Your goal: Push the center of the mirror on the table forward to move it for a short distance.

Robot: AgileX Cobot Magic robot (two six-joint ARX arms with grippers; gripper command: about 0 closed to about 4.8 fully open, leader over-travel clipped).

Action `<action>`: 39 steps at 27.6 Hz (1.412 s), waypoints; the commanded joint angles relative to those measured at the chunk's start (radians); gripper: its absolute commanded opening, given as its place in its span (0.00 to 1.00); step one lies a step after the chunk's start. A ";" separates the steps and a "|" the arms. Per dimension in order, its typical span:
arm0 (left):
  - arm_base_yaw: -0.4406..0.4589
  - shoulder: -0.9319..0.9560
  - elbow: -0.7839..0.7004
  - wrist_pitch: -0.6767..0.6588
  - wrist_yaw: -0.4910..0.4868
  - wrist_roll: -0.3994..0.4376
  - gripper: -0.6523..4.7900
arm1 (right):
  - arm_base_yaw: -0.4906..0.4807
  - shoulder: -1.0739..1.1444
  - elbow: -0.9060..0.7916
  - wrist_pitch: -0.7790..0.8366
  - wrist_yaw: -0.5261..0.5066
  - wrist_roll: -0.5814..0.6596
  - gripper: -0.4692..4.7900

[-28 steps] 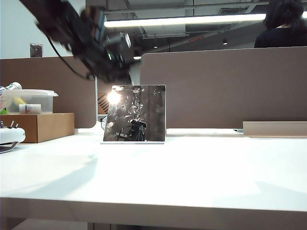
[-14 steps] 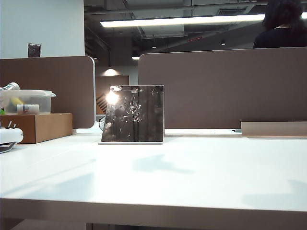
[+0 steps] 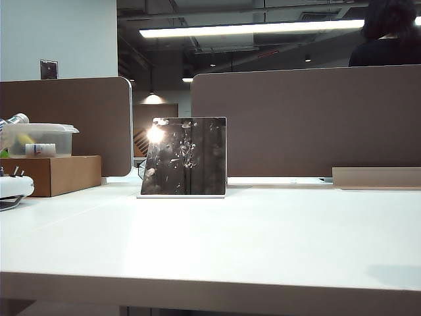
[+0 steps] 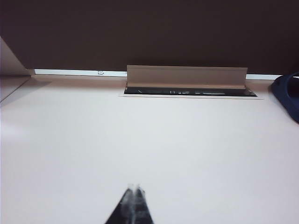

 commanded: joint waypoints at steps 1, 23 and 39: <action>-0.010 -0.145 -0.021 -0.193 -0.039 0.000 0.11 | -0.004 0.001 -0.004 0.017 0.002 0.001 0.08; -0.008 -0.279 -0.023 -0.555 -0.001 -0.042 0.11 | -0.003 0.001 -0.004 -0.008 0.002 0.000 0.08; 0.139 -0.281 -0.105 -0.332 -0.039 0.301 0.11 | -0.003 0.001 -0.004 -0.008 0.002 0.001 0.08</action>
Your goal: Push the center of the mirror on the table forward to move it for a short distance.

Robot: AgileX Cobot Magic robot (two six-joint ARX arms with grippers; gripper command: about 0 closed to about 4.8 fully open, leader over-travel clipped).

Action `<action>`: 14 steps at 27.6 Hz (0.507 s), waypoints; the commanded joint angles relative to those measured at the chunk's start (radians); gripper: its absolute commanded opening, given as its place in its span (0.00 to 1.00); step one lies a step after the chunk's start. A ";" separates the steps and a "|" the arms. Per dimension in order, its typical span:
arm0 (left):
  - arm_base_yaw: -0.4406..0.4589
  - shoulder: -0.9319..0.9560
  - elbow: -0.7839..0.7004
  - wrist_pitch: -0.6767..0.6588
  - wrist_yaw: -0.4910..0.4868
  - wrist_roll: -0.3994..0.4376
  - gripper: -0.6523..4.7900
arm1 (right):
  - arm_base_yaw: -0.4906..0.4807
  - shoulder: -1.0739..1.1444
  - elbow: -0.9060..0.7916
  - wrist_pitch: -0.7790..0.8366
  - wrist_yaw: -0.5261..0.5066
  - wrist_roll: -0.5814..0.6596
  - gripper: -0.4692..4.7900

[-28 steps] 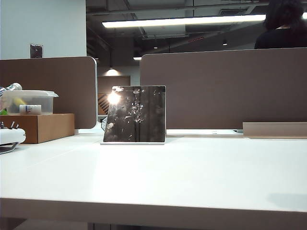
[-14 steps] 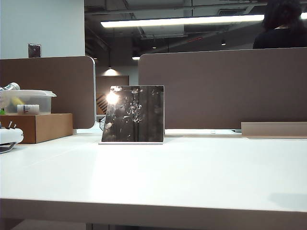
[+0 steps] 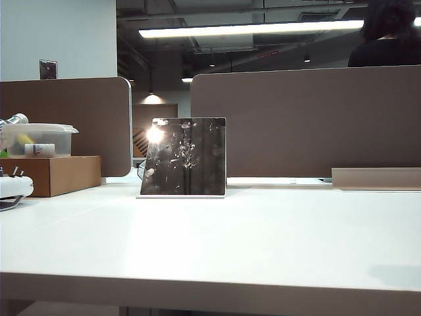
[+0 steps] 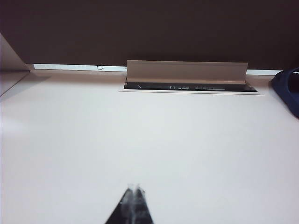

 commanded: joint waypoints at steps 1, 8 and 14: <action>0.126 0.002 -0.077 0.137 -0.007 0.056 0.11 | 0.001 0.001 -0.004 0.011 0.004 0.000 0.08; 0.435 0.002 -0.391 0.444 0.143 -0.094 0.11 | 0.000 0.001 -0.004 0.011 0.004 0.000 0.08; 0.545 0.002 -0.655 0.748 0.143 -0.168 0.11 | 0.000 0.001 -0.004 0.011 0.004 0.000 0.08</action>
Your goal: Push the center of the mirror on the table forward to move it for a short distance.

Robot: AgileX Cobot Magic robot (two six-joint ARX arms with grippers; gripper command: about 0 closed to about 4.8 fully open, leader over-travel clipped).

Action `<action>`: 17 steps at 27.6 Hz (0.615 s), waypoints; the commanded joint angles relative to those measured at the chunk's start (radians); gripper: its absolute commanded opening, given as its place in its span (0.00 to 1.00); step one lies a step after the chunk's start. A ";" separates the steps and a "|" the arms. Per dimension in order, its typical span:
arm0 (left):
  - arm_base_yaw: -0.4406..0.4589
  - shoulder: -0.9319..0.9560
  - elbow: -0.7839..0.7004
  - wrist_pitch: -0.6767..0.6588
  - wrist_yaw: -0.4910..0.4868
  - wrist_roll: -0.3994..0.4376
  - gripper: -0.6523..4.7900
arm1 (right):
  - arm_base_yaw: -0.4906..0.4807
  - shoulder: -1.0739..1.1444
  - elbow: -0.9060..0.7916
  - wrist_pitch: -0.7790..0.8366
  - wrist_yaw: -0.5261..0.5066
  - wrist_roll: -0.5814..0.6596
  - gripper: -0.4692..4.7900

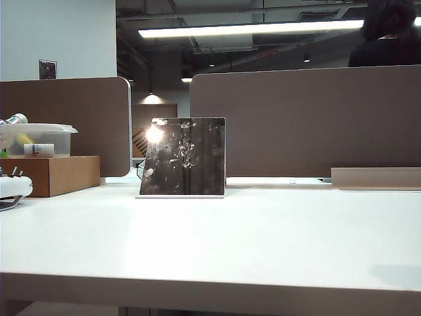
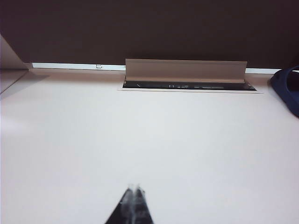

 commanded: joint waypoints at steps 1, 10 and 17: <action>0.025 -0.001 -0.046 0.060 -0.023 -0.003 0.11 | 0.000 0.001 -0.004 0.014 0.003 0.000 0.08; 0.027 -0.001 -0.046 0.005 0.004 0.053 0.11 | 0.000 0.001 -0.004 0.014 0.003 0.000 0.08; 0.024 -0.001 -0.046 0.008 -0.005 0.047 0.11 | 0.000 0.001 -0.004 0.014 0.003 0.000 0.08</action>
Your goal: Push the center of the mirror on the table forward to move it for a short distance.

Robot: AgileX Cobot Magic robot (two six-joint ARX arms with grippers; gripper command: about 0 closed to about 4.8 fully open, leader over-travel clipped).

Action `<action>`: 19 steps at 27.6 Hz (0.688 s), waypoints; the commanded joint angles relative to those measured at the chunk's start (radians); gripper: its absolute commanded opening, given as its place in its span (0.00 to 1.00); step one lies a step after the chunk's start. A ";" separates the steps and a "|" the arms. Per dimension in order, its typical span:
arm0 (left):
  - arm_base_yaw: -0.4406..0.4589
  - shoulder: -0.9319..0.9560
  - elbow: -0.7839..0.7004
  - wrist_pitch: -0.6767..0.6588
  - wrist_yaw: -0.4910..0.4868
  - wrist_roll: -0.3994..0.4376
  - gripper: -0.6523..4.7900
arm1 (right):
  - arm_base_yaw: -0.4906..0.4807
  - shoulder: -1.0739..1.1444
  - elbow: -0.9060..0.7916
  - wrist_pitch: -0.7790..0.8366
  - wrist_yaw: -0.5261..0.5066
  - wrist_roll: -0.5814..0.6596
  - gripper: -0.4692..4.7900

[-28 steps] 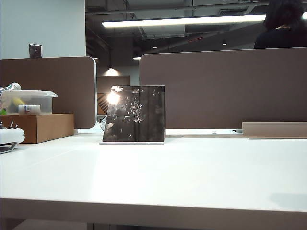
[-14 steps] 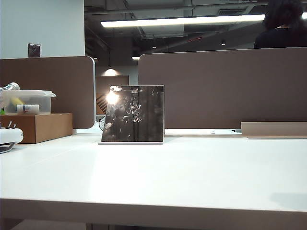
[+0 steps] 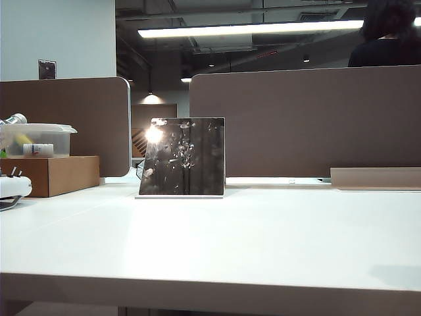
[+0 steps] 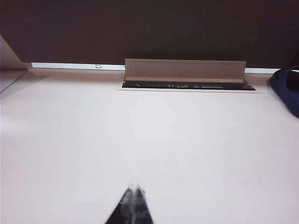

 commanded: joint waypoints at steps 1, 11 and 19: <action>0.000 0.001 0.000 0.015 -0.003 -0.003 0.11 | 0.000 0.001 -0.004 0.014 0.003 0.000 0.08; -0.025 0.001 0.000 0.017 -0.060 -0.019 0.11 | 0.000 0.001 -0.004 0.014 0.003 0.000 0.08; -0.023 0.001 0.000 0.016 -0.044 -0.021 0.11 | 0.000 0.001 -0.004 0.014 0.003 0.000 0.08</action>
